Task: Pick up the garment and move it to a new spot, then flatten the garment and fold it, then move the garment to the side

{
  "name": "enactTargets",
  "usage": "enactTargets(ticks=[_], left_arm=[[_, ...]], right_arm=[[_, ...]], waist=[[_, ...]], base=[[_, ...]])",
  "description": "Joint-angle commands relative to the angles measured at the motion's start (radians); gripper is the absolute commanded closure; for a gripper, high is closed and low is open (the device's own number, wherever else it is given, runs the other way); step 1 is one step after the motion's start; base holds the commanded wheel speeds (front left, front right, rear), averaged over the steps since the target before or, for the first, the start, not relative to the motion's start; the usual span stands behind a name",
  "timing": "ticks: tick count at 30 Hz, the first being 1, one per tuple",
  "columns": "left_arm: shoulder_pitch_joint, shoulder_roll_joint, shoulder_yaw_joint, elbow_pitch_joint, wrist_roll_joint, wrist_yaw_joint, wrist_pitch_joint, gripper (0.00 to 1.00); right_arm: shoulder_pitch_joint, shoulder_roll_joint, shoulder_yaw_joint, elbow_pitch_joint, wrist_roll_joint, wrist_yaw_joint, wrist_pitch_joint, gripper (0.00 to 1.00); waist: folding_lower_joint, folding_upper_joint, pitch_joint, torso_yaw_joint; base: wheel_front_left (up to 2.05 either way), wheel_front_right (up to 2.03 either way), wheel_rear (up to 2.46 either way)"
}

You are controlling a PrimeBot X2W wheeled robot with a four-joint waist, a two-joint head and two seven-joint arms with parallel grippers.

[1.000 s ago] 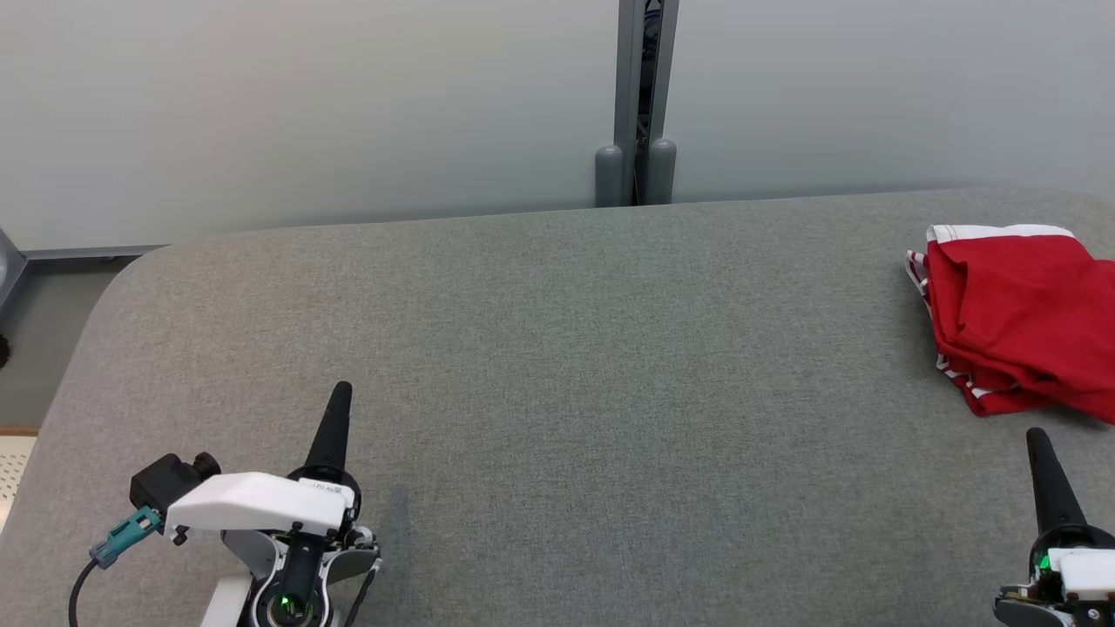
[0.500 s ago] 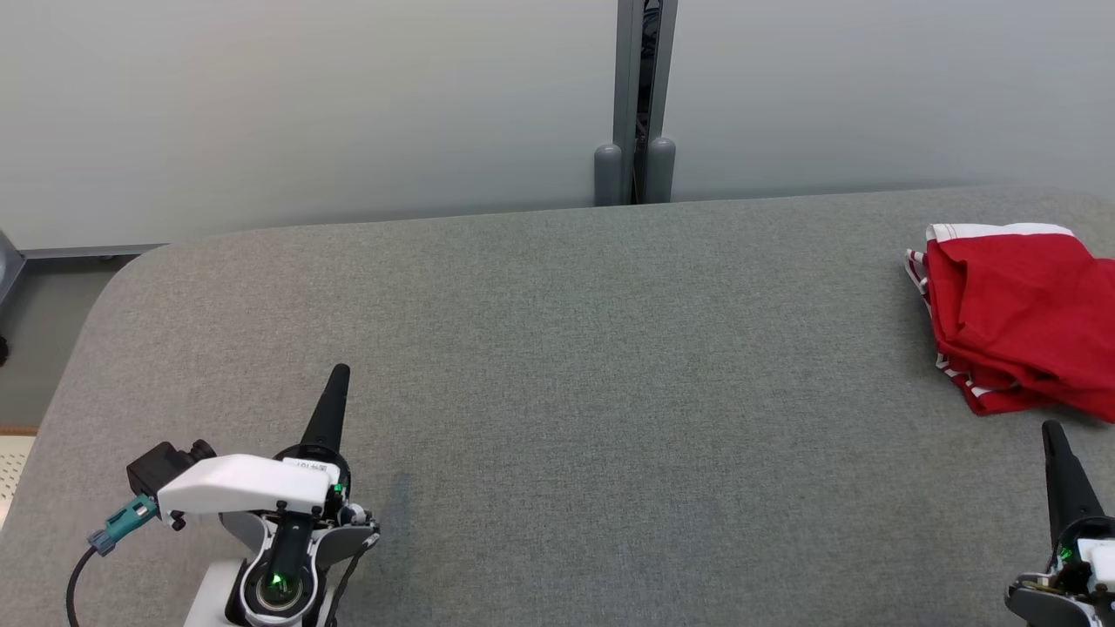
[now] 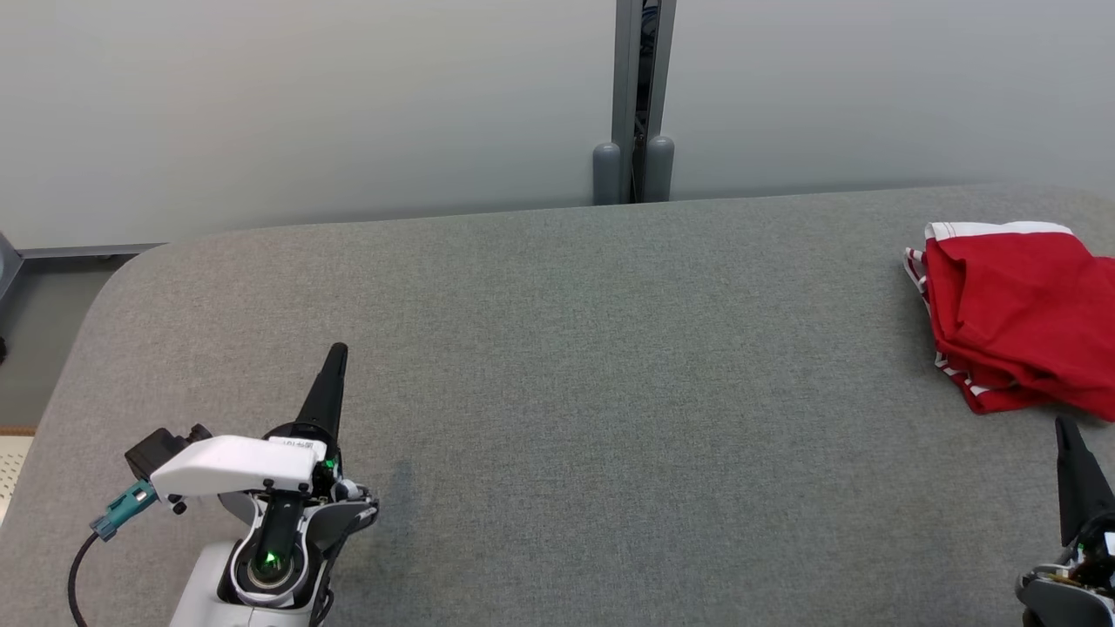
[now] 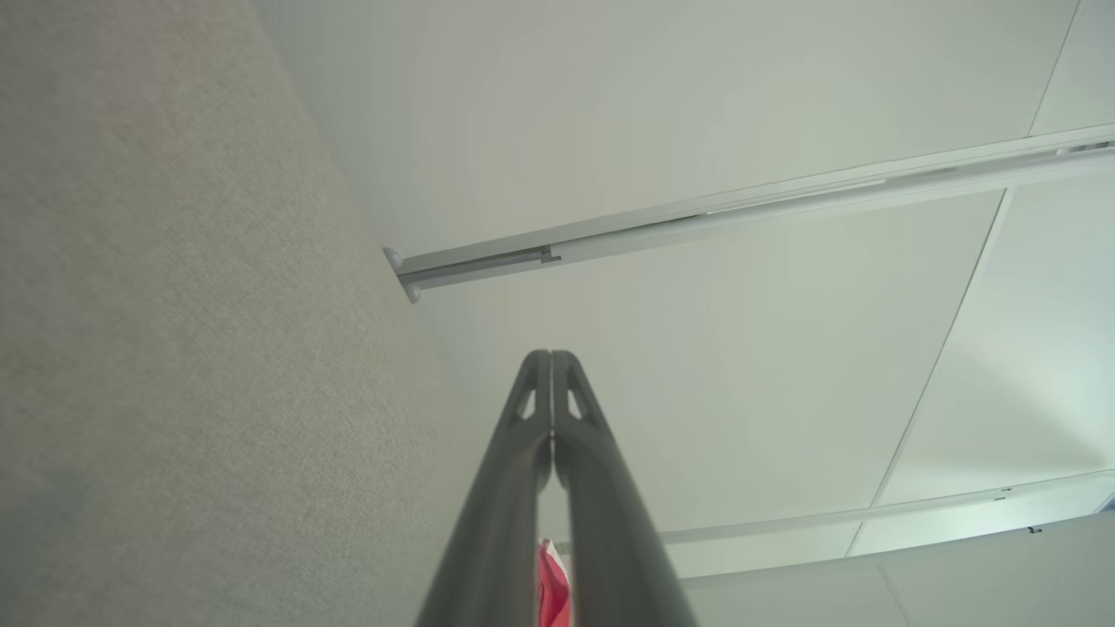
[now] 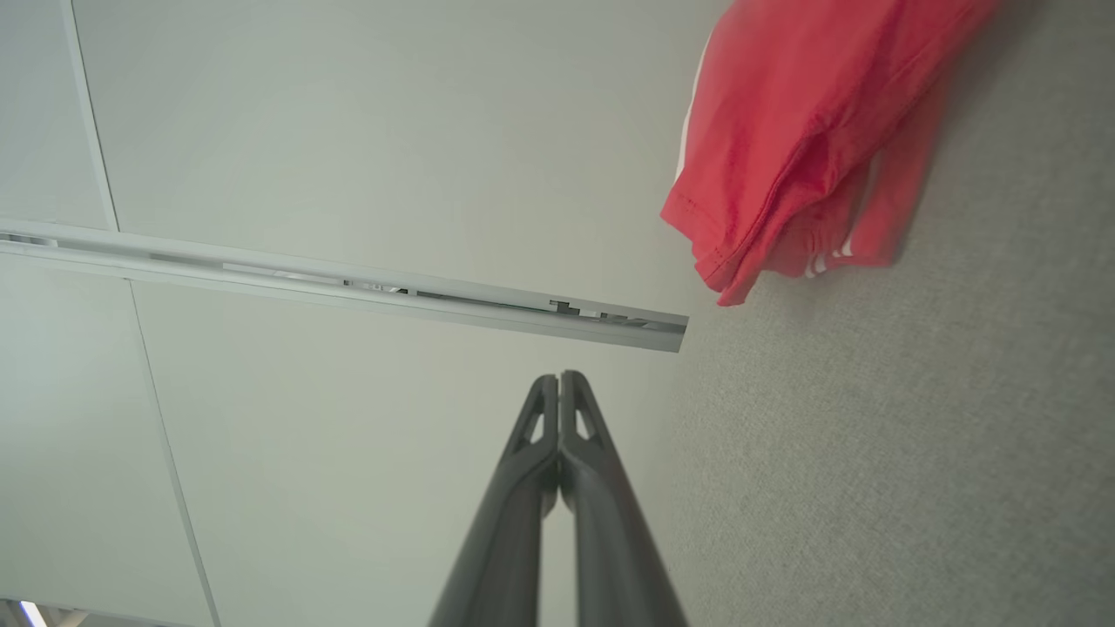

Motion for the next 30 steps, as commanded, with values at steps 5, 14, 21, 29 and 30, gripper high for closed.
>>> enactTargets(ticks=[5,14,21,29,30], left_arm=[[-0.037,0.003,0.008,0.013,-0.049,-0.015,0.013,1.0],[-0.059,0.003,0.011,0.032,-0.113,-0.029,0.025,1.0],[-0.057,0.003,0.011,0.036,-0.122,-0.029,0.028,1.0],[-0.057,0.004,0.01,0.036,-0.123,-0.029,0.027,1.0],[-0.057,0.004,0.01,0.036,-0.123,-0.029,0.027,1.0]], right_arm=[[-0.019,-0.003,-0.017,0.001,0.049,0.0,0.02,1.0],[-0.023,-0.001,-0.033,0.007,0.108,0.0,0.039,1.0],[-0.026,0.001,-0.04,0.009,0.114,0.0,0.044,1.0],[-0.027,0.004,-0.044,0.009,0.109,0.0,0.046,1.0],[-0.027,0.004,-0.044,0.009,0.109,0.0,0.047,1.0]], waist=[[0.0,0.0,0.001,-0.001],[0.0,0.0,0.002,-0.002],[0.0,0.0,0.002,-0.002],[0.0,0.0,0.002,-0.002],[0.0,0.0,0.002,-0.002]], base=[[0.0,0.0,0.0],[0.0,0.0,0.0],[0.0,0.0,0.0],[0.0,0.0,0.0],[0.0,0.0,0.0]])
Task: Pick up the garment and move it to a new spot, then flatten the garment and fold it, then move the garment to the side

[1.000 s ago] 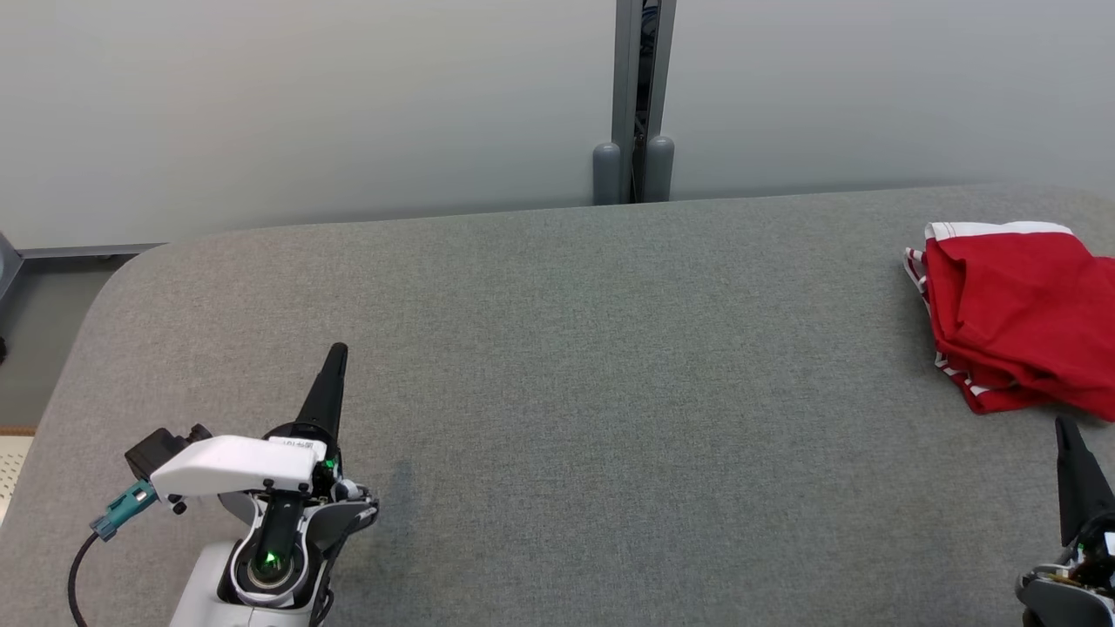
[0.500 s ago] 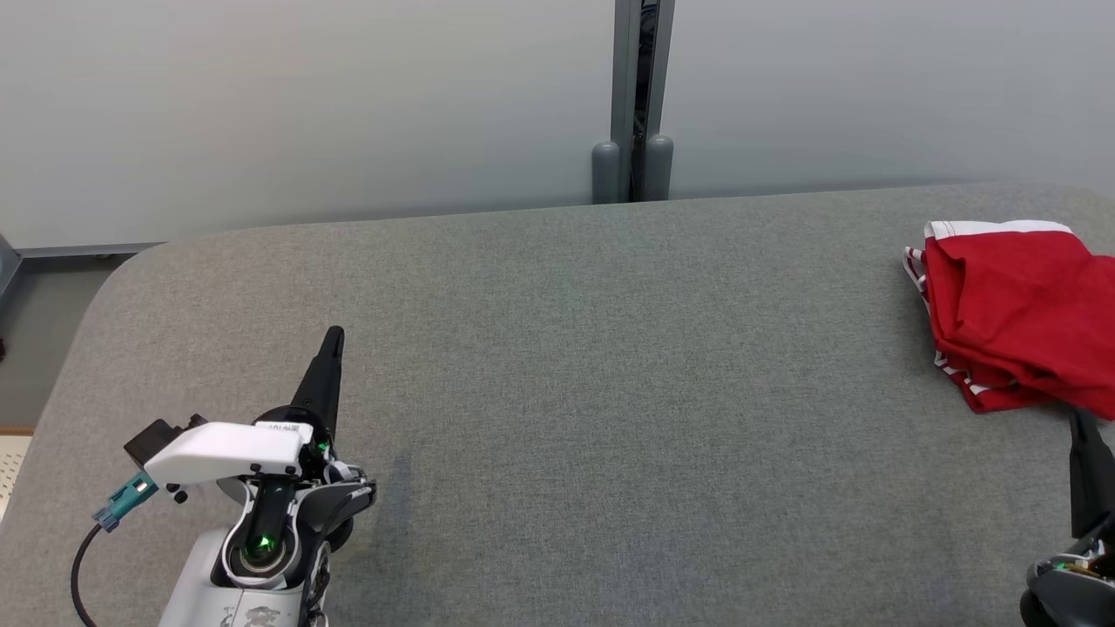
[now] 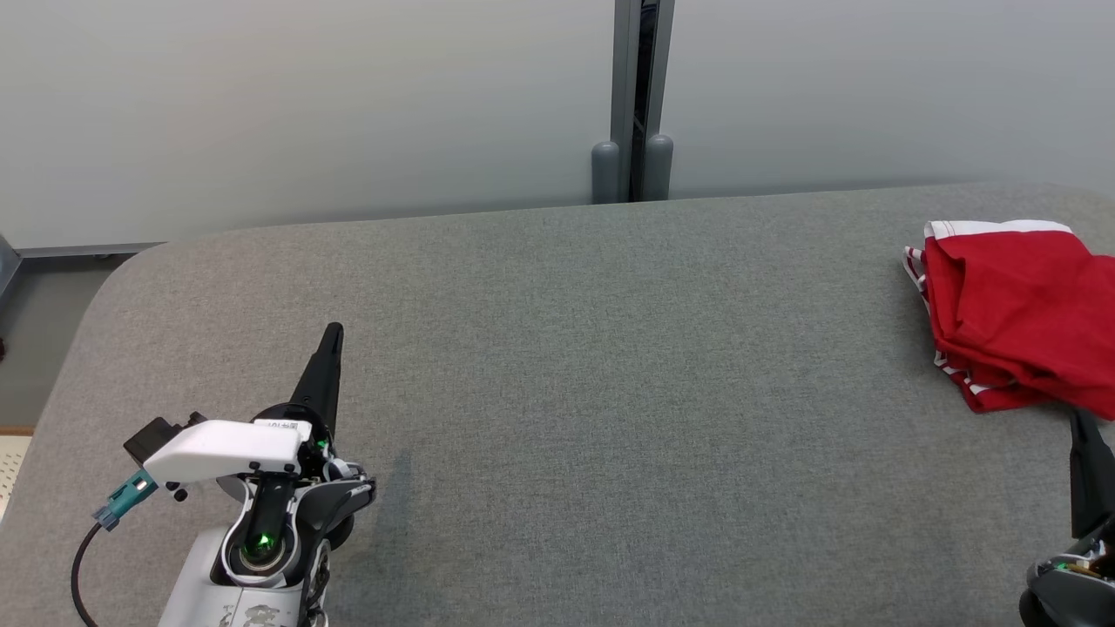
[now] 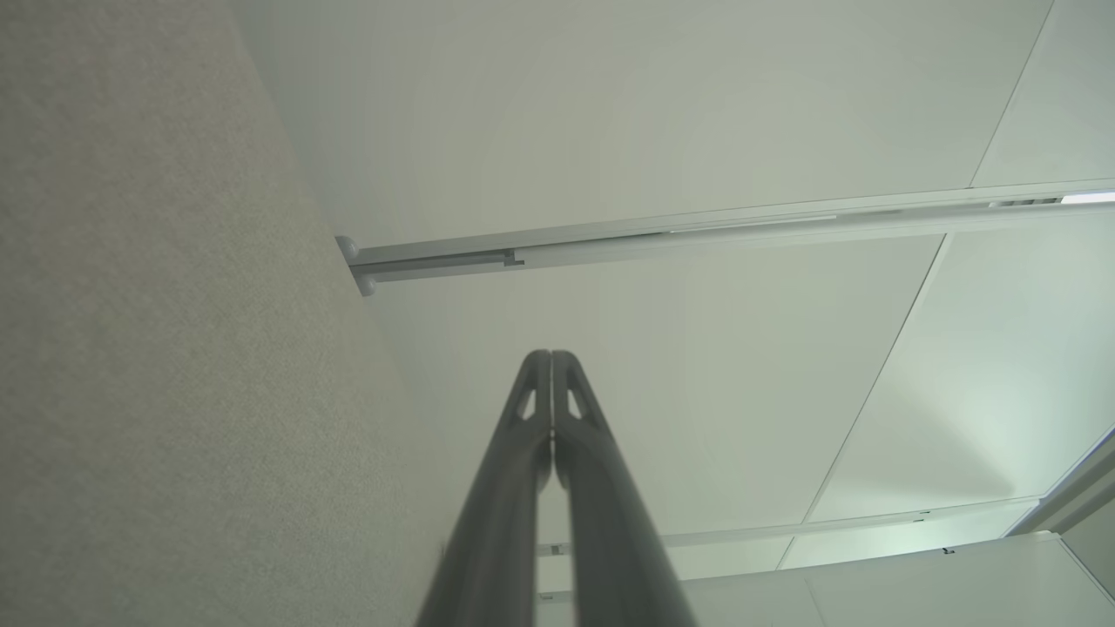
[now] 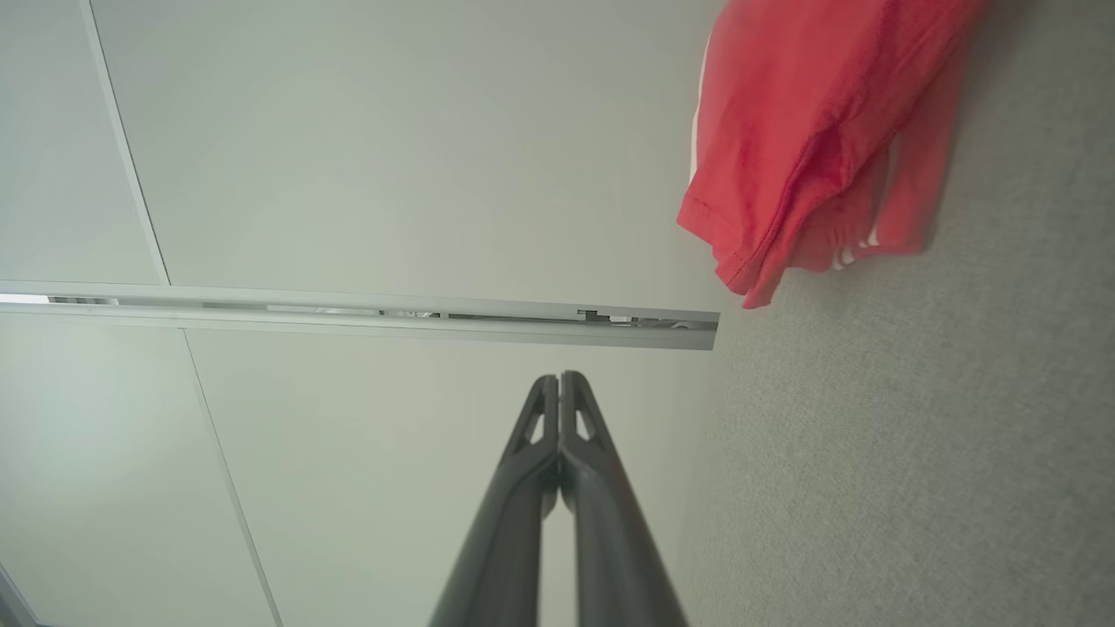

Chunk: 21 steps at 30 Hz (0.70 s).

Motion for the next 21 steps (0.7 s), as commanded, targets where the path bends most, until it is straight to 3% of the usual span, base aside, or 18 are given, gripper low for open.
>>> enactTargets(ticks=[1,21], left_arm=[[-0.008,0.004,0.004,0.002,-0.003,-0.005,0.002,1.0],[-0.008,0.004,0.003,0.001,-0.002,-0.005,0.002,1.0]], right_arm=[[-0.008,-0.002,-0.005,0.0,-0.001,0.0,0.005,1.0],[-0.011,0.004,-0.013,0.001,-0.01,0.0,0.012,1.0]], waist=[[0.0,-0.0001,0.0,0.0],[0.0,-0.0001,0.0,0.0]], base=[[0.0,0.0,0.0],[0.0,0.0,0.0]])
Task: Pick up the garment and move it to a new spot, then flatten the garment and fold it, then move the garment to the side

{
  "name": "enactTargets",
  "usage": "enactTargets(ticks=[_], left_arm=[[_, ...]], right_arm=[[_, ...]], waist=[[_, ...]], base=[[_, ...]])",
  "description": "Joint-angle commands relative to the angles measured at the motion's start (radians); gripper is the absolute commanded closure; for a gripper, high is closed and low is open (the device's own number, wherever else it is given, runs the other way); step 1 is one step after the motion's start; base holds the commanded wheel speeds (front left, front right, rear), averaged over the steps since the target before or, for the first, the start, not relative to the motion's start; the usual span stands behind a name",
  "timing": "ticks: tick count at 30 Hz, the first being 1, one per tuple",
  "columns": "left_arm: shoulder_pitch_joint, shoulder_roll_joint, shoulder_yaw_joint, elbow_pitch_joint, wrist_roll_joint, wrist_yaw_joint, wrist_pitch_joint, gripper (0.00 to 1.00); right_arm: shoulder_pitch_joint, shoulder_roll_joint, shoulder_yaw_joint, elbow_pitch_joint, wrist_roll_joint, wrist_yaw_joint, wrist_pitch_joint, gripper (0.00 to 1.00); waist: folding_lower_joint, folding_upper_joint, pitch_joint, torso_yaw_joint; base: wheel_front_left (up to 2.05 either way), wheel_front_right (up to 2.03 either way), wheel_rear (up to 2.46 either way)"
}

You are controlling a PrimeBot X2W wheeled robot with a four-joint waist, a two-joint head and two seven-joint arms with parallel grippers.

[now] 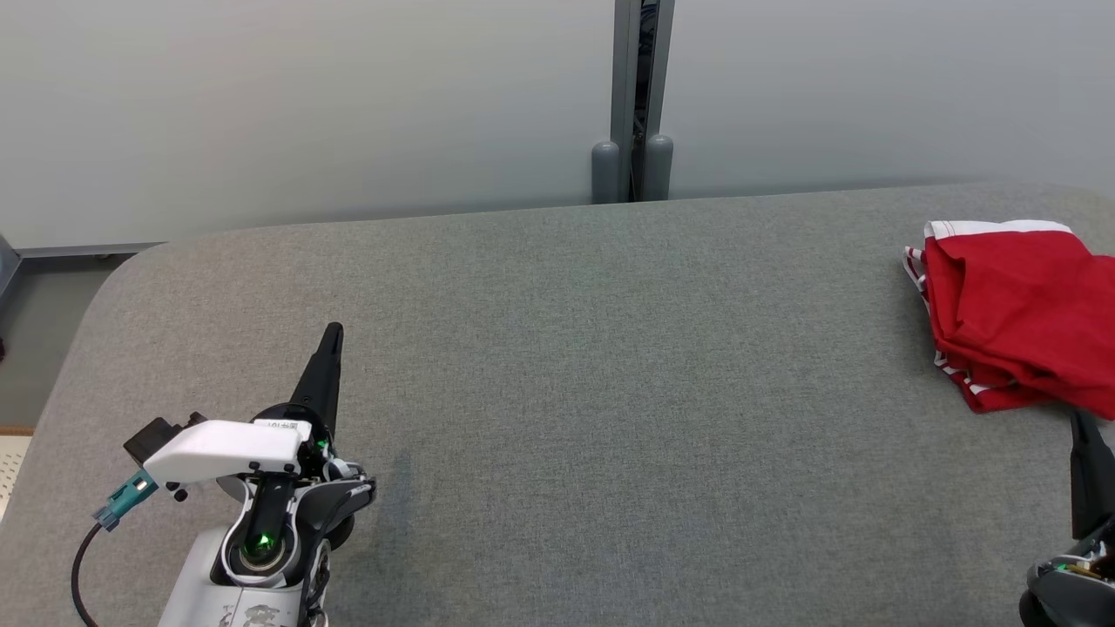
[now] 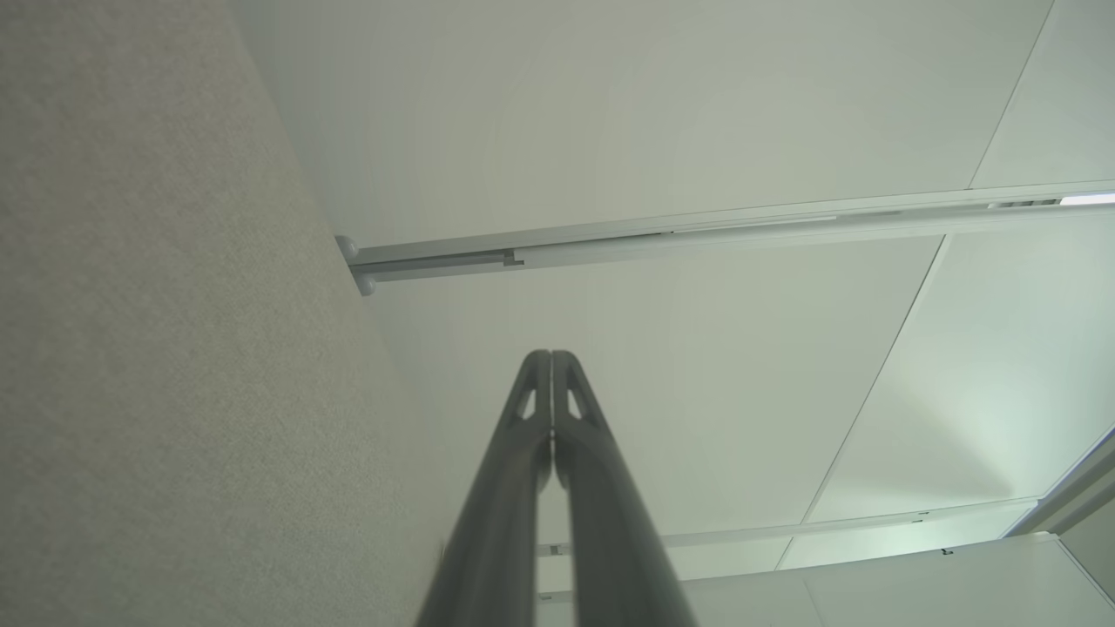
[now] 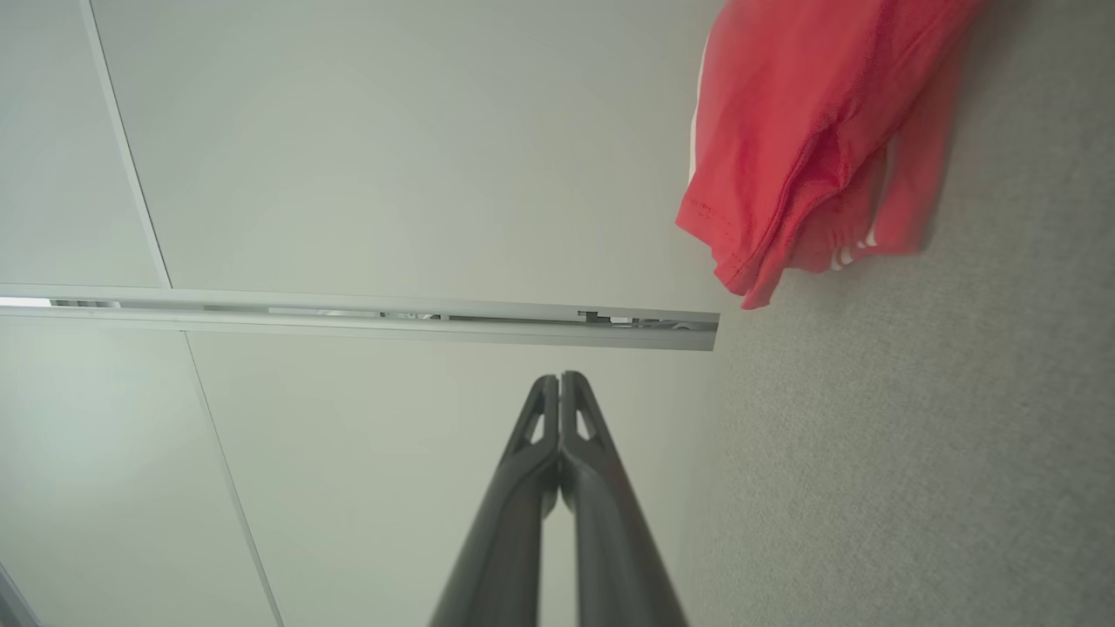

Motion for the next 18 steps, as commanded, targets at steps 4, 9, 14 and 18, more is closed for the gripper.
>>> enactTargets(ticks=[4,9,14,18], left_arm=[[-0.008,0.004,0.003,0.001,0.001,-0.005,0.002,1.0],[-0.008,0.004,0.003,0.001,0.001,-0.005,0.002,1.0],[-0.008,0.004,0.002,0.001,0.0,-0.005,0.001,1.0],[-0.008,0.004,0.002,0.001,0.0,-0.005,0.001,1.0]], right_arm=[[-0.01,-0.003,-0.004,0.0,-0.003,0.0,0.007,1.0],[-0.011,-0.002,-0.005,0.001,-0.006,0.0,0.009,1.0],[-0.012,0.0,-0.008,0.001,-0.009,0.0,0.009,1.0],[-0.012,0.001,-0.009,0.001,-0.01,0.0,0.011,1.0]], waist=[[0.0,-0.0001,0.0,0.0],[0.0,-0.0001,0.0,0.0],[0.0,-0.0001,0.0,0.0],[0.0,-0.0001,0.0,0.0]], base=[[0.0,0.0,0.0],[0.0,0.0,0.0],[0.0,0.0,0.0],[0.0,0.0,0.0]])
